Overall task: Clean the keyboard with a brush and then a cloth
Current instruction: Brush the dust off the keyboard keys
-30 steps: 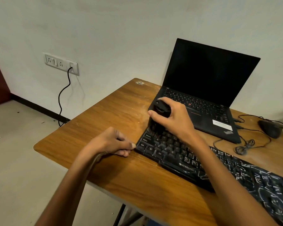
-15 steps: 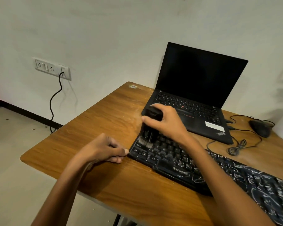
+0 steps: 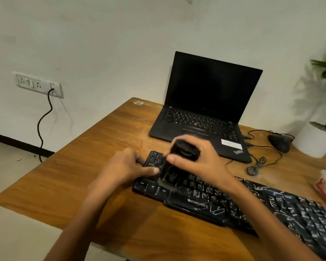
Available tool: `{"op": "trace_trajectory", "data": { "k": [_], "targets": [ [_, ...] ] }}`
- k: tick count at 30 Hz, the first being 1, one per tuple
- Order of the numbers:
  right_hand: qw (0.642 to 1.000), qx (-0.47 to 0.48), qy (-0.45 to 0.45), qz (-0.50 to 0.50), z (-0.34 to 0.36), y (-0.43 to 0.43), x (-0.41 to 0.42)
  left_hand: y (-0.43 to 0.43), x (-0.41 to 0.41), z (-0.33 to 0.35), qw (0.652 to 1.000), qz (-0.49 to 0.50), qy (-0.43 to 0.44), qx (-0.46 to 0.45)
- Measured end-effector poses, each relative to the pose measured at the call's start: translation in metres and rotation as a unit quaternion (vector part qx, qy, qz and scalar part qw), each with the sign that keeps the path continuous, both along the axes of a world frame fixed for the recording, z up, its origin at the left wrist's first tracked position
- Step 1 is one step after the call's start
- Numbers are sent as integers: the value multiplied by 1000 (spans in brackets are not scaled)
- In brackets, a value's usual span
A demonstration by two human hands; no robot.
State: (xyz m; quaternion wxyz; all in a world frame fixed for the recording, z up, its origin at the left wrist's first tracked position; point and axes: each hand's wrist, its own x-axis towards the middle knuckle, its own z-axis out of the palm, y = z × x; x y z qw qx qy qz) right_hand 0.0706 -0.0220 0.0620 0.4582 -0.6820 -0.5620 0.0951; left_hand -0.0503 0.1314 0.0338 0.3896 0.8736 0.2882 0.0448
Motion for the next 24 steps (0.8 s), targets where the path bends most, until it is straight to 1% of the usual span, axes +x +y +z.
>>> {"op": "trace_trajectory", "data": {
  "k": [2,4,7,9,12,14,16,19,24],
  "targets": [
    [1000,-22,6,-3,-5,-16,1,-4,4,-2,1000,4,14,10],
    [999,-50,8,-19,-2,-35,8,-3,4,-5,1000,12,9,2],
    [996,-78,-25,-35,9,-49,16,-2,3,-8,1000,13,5,7],
    [997,-45,-44,-43,11,-38,13,-2,4,-8,1000,12,5,4],
    [1000,-4,-17,-11,0,-15,-5,-2,4,-9,1000,13,9,7],
    [1000,-21,-7,6,-6,-16,-10,-2,2,-10,1000,18,4,5],
    [999,-54,-6,-6,-4,-32,-1,-2,1,-12,1000,20,-12,4],
    [995,-94,-15,-30,8,-57,15,-2,-1,-14,1000,21,-15,12],
    [999,-24,-27,5,2,-32,-8,-3,-1,-11,1000,19,-16,16]
  ]
}}
